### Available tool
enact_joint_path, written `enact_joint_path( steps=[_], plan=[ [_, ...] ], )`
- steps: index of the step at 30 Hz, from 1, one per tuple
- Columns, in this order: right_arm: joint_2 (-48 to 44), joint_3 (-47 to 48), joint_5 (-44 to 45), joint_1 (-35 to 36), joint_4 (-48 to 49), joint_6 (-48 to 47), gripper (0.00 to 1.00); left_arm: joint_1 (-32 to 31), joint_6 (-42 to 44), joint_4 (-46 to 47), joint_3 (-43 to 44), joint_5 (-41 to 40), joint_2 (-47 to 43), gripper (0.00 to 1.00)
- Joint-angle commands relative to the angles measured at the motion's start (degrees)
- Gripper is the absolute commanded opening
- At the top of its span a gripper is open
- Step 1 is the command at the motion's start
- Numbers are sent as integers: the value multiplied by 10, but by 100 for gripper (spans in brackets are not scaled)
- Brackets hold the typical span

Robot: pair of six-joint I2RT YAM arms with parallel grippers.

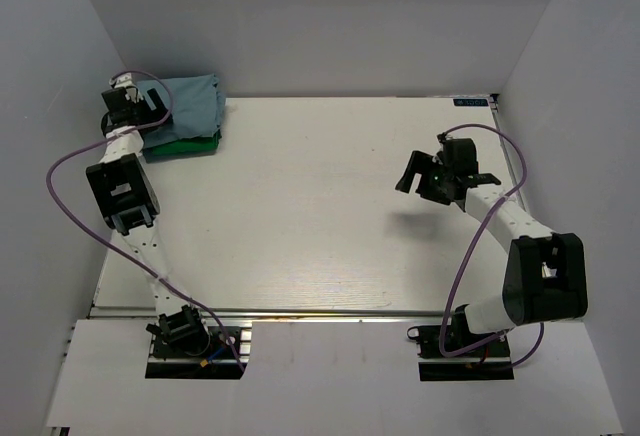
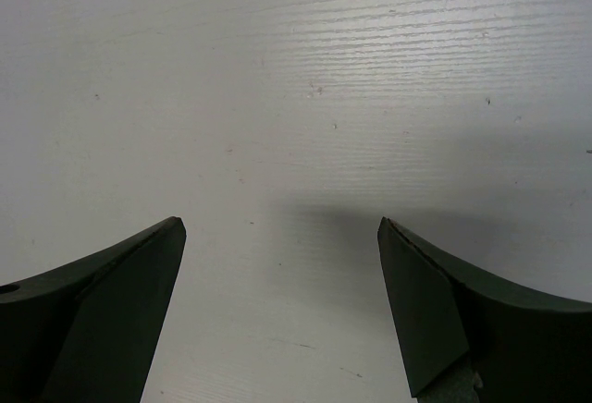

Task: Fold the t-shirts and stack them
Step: Put the neatly folded tshirt into the corner of the board with the left arm

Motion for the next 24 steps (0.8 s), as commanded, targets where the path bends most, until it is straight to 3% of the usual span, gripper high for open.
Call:
enact_joint_path(
  steps=[1, 9, 15, 19, 24],
  plan=[
    [4, 19, -10, 2, 10, -7, 90, 16, -23, -3, -10, 49, 6, 100],
    [-20, 16, -16, 1, 14, -14, 90, 16, -35, -3, -30, 63, -74, 100],
    [-64, 2, -26, 2, 28, -22, 90, 6, -42, -9, -113, 27, -221, 100],
    [-93, -31, -36, 4, 44, -28, 90, 1, -47, -8, -189, 84, -295, 100],
    [-130, -70, -49, 2, 62, -27, 90, -49, -82, 22, -291, 84, -375, 100]
  ],
)
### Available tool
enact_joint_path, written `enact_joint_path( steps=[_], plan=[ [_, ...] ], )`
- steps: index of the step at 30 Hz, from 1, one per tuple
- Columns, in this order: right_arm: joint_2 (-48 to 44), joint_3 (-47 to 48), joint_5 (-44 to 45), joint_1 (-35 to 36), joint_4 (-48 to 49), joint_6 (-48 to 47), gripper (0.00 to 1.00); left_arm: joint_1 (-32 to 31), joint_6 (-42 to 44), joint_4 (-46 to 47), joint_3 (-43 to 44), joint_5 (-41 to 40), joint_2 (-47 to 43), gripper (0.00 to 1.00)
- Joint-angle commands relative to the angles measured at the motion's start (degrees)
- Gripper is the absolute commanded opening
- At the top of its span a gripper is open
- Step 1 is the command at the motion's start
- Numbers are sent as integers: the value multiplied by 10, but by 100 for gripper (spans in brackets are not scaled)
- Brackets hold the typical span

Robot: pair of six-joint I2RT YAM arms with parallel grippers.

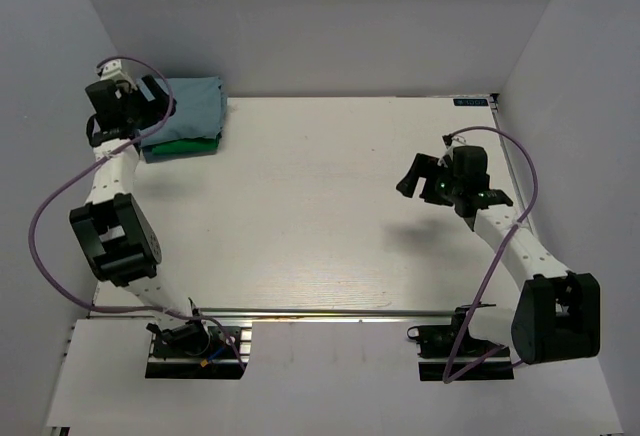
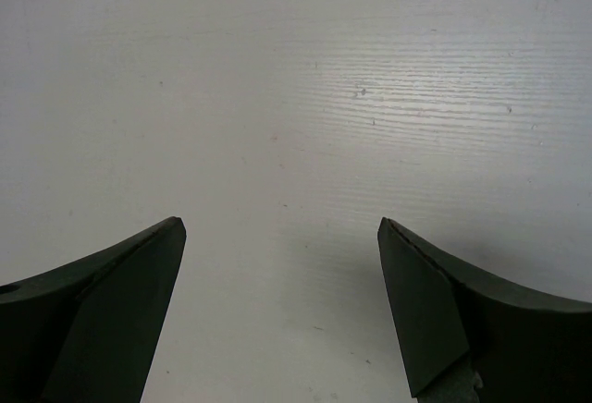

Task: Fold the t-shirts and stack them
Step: Put the neatly folded tshirt into the corner of the board with the left arm

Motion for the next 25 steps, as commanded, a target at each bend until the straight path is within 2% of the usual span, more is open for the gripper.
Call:
enact_joint_path(
  steps=[1, 4, 5, 6, 8, 10, 12, 14, 15, 20, 25],
  plan=[
    [-27, -19, -19, 1, 27, -10, 90, -46, -23, 9, -47, 32, -50, 100],
    [-45, -34, -23, 1, 29, -8, 90, -134, -28, 7, -109, 14, -123, 100],
    [-58, -37, -25, 1, 26, -4, 90, -187, -29, 15, -133, 14, -147, 100],
    [-61, -47, -22, -1, 24, -5, 90, -212, -35, 23, -180, 7, -170, 100],
    [-93, -60, -8, -1, 23, -8, 90, -282, -36, 23, -240, -45, -235, 100],
    [-119, -73, 5, -2, 17, -7, 90, -314, -53, -25, -270, -118, -277, 100],
    [-154, -98, 14, -2, 16, 3, 90, -353, -83, -46, -317, -136, -300, 100],
    [-187, -114, 16, -1, 23, 12, 90, -380, -83, -34, -364, -130, -327, 100],
    [-194, -128, 15, -2, 26, 13, 90, -402, -90, -34, -370, -160, -327, 100],
    [-239, -155, 32, -1, 37, 23, 90, -438, -90, -112, -350, -252, -329, 100],
    [-255, -165, 26, -1, 34, 16, 90, -456, -84, -86, -364, -244, -348, 100]
  ],
)
